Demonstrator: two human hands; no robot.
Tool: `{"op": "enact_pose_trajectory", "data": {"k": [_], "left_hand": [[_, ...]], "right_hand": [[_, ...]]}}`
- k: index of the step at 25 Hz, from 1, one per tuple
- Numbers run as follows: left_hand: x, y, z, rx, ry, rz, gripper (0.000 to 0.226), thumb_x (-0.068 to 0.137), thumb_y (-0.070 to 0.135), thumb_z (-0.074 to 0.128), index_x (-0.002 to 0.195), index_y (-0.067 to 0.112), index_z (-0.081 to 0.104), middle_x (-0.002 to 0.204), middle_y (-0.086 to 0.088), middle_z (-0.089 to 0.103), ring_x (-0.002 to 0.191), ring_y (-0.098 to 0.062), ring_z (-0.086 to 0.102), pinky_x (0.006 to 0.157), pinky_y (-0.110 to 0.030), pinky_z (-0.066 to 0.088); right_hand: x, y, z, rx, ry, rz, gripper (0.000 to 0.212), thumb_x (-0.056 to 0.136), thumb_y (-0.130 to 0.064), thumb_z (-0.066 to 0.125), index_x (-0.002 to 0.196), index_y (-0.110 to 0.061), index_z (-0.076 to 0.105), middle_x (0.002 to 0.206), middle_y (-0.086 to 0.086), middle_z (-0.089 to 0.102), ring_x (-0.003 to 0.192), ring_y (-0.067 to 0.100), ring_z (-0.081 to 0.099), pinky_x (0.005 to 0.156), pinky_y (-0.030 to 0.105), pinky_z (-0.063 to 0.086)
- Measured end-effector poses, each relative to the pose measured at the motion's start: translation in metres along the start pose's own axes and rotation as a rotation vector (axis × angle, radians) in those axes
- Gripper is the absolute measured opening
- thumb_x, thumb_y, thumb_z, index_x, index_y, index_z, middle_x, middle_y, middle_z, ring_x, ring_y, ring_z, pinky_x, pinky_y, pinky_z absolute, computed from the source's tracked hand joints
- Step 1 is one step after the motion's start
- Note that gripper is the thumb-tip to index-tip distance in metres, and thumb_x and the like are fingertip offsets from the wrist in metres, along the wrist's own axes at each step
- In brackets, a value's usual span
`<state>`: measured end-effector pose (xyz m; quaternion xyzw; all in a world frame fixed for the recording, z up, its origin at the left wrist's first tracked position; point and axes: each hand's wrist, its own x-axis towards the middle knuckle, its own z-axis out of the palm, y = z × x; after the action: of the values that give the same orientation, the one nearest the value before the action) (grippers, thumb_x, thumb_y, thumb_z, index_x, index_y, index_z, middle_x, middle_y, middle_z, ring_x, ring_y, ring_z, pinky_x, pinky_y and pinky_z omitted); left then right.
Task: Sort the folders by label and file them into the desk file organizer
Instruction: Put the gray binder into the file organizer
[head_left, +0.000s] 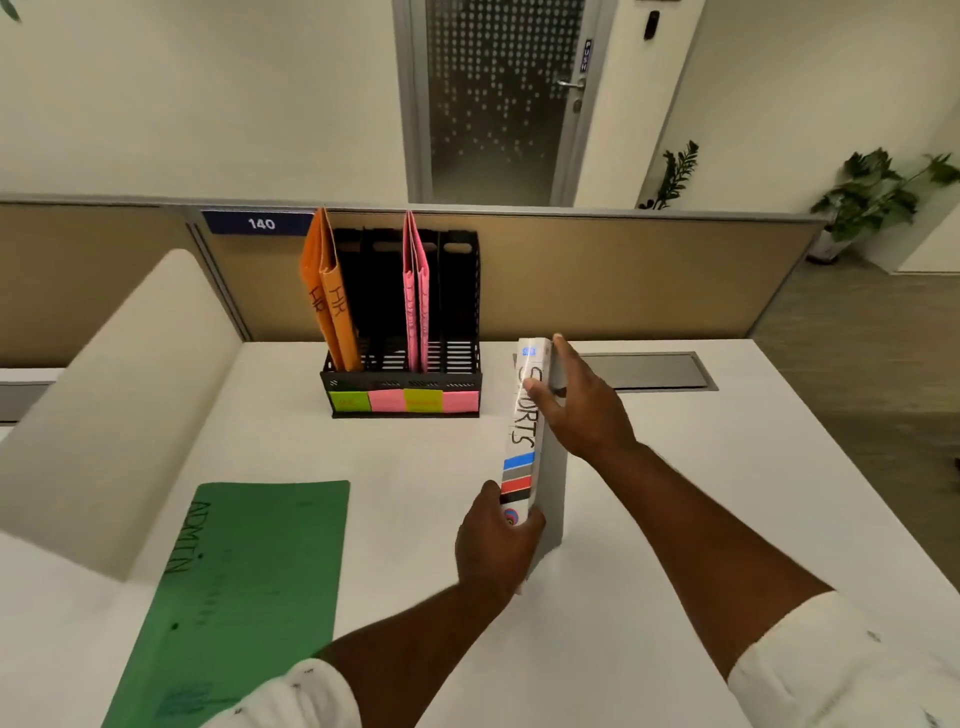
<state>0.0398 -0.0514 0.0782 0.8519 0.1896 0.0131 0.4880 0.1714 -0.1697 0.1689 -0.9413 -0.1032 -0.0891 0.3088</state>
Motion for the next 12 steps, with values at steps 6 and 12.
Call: {"op": "enact_pose_trajectory", "data": {"k": [6,12], "left_hand": [[0.01,-0.03,-0.062,0.077,0.173,0.034,0.044,0.082,0.054,0.074,0.104,0.028,0.046,0.11,0.007,0.065,0.089,-0.013,0.067,0.076,-0.026,0.058],[0.02,-0.036,-0.105,0.068,0.147,0.077,0.062,0.067,0.078,0.07,0.101,0.039,0.035,0.098,0.015,0.063,0.078,-0.007,0.065,0.062,-0.013,0.045]], "right_hand": [[0.03,-0.108,0.036,-0.088,0.054,-0.032,0.066,0.082,-0.061,0.063,0.133,-0.026,0.04,0.115,0.005,0.067,0.089,0.024,0.068,0.073,0.039,0.059],[0.051,-0.163,0.045,-0.004,-0.006,-0.097,0.043,0.08,-0.039,0.072,0.106,-0.03,0.037,0.089,-0.001,0.056,0.069,0.014,0.061,0.049,0.029,0.052]]}}
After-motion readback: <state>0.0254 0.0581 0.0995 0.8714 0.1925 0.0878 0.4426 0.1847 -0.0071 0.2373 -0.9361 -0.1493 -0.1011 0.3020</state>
